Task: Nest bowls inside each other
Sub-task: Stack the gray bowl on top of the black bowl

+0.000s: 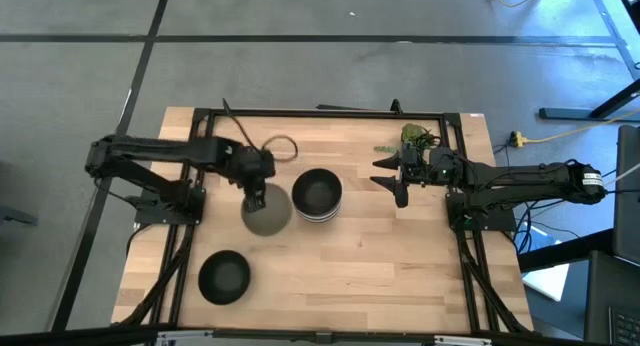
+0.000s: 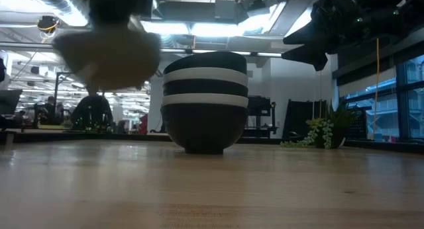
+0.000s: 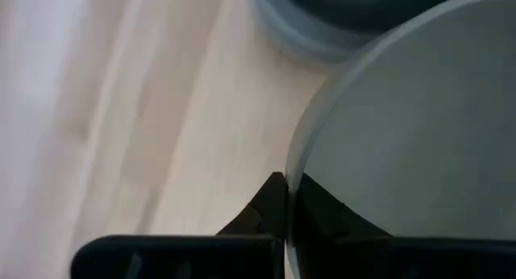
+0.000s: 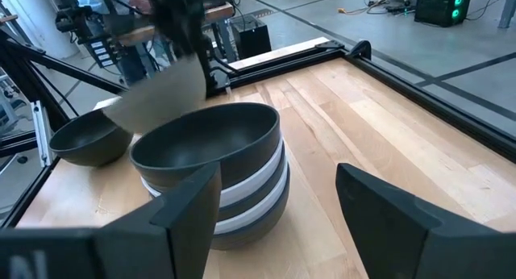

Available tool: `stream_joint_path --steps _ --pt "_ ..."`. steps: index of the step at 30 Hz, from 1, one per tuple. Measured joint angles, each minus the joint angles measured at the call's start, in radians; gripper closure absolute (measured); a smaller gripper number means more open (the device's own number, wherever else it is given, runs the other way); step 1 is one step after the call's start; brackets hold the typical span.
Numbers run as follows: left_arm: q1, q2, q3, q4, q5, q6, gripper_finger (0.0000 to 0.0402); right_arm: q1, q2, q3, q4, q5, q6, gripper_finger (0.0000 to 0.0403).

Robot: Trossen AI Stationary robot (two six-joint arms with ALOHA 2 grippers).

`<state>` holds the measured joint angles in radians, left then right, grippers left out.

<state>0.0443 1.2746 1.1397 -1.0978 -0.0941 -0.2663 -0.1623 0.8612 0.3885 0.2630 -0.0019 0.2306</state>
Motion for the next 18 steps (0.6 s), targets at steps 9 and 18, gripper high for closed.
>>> stream_joint_path --steps 9,18 --pt "0.052 -0.051 0.255 0.105 -0.01 0.167 0.04 0.0 0.0 0.0 0.002 0.0 0.001 0.0155" --pt "0.117 0.071 0.319 0.123 0.056 0.26 0.0401 0.0 0.0 0.0 0.005 0.0 0.003 0.0155"
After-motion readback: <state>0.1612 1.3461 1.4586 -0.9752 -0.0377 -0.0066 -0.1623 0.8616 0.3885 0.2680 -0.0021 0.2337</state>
